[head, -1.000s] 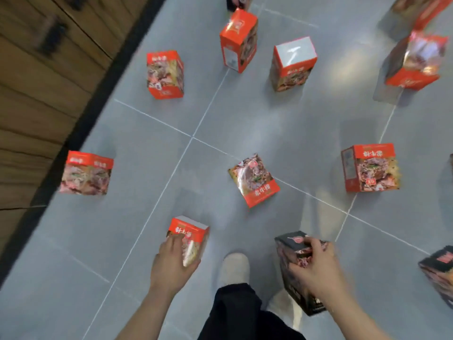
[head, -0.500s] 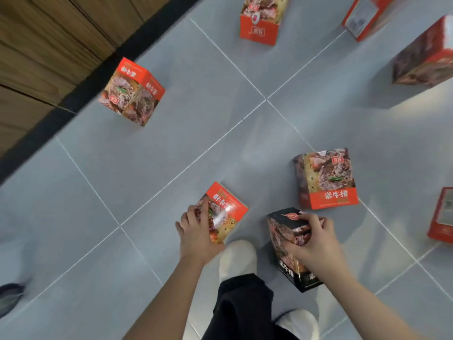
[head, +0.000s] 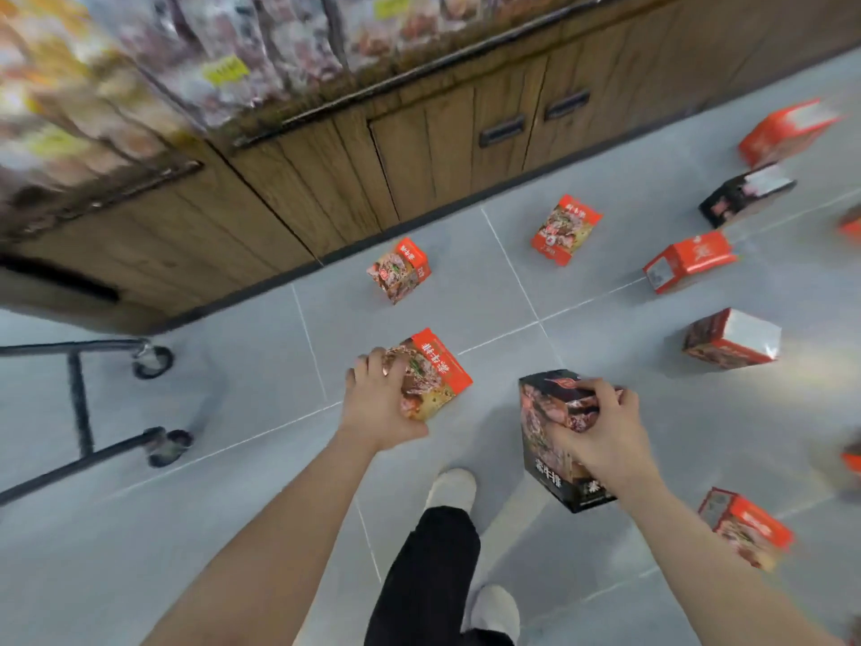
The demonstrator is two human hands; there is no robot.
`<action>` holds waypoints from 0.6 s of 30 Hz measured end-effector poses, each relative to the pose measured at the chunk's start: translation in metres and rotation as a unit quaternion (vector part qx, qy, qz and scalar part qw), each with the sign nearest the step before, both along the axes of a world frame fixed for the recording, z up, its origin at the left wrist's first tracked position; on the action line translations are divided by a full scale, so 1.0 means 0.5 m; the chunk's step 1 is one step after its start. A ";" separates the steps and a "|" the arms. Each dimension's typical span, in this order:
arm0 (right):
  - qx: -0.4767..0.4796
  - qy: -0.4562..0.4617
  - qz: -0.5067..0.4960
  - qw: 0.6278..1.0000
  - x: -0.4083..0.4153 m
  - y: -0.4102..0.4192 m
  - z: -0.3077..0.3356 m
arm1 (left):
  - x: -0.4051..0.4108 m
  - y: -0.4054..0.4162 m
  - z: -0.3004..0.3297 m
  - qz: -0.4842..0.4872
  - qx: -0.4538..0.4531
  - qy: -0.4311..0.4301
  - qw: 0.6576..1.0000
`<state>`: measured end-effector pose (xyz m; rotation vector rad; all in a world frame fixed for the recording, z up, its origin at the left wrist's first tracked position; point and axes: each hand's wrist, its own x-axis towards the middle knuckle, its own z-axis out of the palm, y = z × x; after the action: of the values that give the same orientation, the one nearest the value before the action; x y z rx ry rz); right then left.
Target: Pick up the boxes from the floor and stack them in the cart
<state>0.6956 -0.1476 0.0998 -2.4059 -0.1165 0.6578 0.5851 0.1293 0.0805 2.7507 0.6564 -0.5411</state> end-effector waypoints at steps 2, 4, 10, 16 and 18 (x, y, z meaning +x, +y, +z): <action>0.014 -0.020 0.028 0.999 0.000 0.014 0.105 | -0.016 0.007 0.113 0.024 0.008 -0.024 0.999; 0.024 -0.047 0.060 0.997 -0.012 0.028 0.194 | -0.051 0.007 0.213 0.045 0.020 -0.048 0.998; 0.067 -0.107 0.134 0.983 -0.108 0.061 0.424 | -0.222 -0.006 0.459 0.093 0.065 -0.101 0.988; 0.082 -0.121 0.199 0.969 -0.202 0.088 0.565 | -0.430 0.013 0.610 0.127 0.097 -0.129 0.979; 0.083 -0.126 0.219 0.964 -0.226 0.109 0.590 | -0.493 0.025 0.641 0.150 0.108 -0.143 0.972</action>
<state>0.5826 -0.0929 0.3946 -2.3021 -0.7968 0.5035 0.3388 0.1417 0.4010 2.7656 1.0832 -0.0052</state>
